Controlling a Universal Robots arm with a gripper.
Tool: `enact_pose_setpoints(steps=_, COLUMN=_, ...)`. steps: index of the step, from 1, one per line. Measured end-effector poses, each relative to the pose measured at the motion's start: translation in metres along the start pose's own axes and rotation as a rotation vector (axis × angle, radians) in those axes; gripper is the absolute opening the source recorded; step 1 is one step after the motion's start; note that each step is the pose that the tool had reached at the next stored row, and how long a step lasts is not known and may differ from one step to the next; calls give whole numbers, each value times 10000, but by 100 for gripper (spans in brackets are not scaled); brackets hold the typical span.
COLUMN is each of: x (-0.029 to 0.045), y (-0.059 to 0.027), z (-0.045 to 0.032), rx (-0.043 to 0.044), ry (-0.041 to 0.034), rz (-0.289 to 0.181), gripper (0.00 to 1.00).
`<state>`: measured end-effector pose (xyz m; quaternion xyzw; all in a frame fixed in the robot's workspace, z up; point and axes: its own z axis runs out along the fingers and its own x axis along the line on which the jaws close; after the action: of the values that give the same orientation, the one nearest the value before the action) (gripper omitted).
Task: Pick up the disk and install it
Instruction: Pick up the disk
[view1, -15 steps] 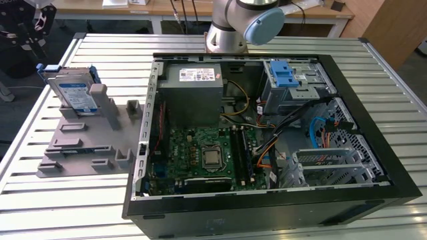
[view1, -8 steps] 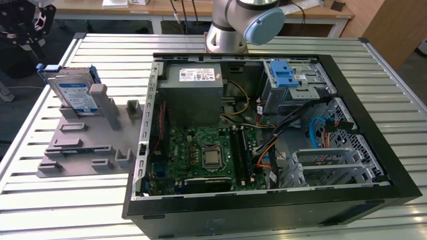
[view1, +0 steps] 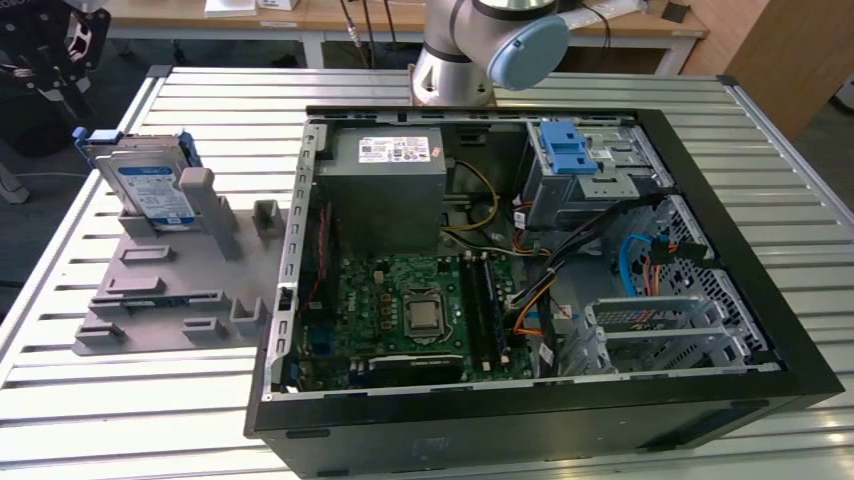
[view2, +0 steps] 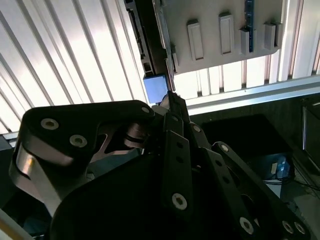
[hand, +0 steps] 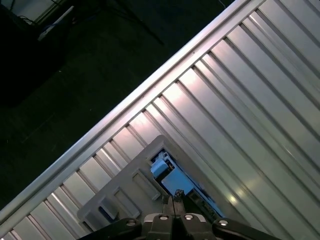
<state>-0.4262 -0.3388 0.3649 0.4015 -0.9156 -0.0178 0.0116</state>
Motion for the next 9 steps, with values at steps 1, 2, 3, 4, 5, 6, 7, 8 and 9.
enact_pose_setpoints(steps=1, x=0, y=0, z=0, rx=1, ry=2, rz=-70, gripper=11)
enact_pose_setpoints(steps=2, x=0, y=0, z=0, rx=1, ry=5, rz=-134, gripper=11)
enact_pose_setpoints(steps=3, x=0, y=0, z=0, rx=1, ry=8, rz=-199, gripper=11)
enact_pose_setpoints(steps=4, x=0, y=0, z=0, rx=2, ry=10, rz=-262, gripper=11)
enact_pose_setpoints(steps=5, x=0, y=0, z=0, rx=2, ry=13, rz=-324, gripper=11)
enact_pose_setpoints(steps=6, x=0, y=0, z=0, rx=3, ry=16, rz=-385, gripper=11)
enact_pose_setpoints(steps=7, x=0, y=0, z=0, rx=4, ry=18, rz=-447, gripper=11)
enact_pose_setpoints(steps=8, x=0, y=0, z=0, rx=4, ry=21, rz=-512, gripper=11)
enact_pose_setpoints(steps=9, x=0, y=0, z=0, rx=4, ry=24, rz=-575, gripper=11)
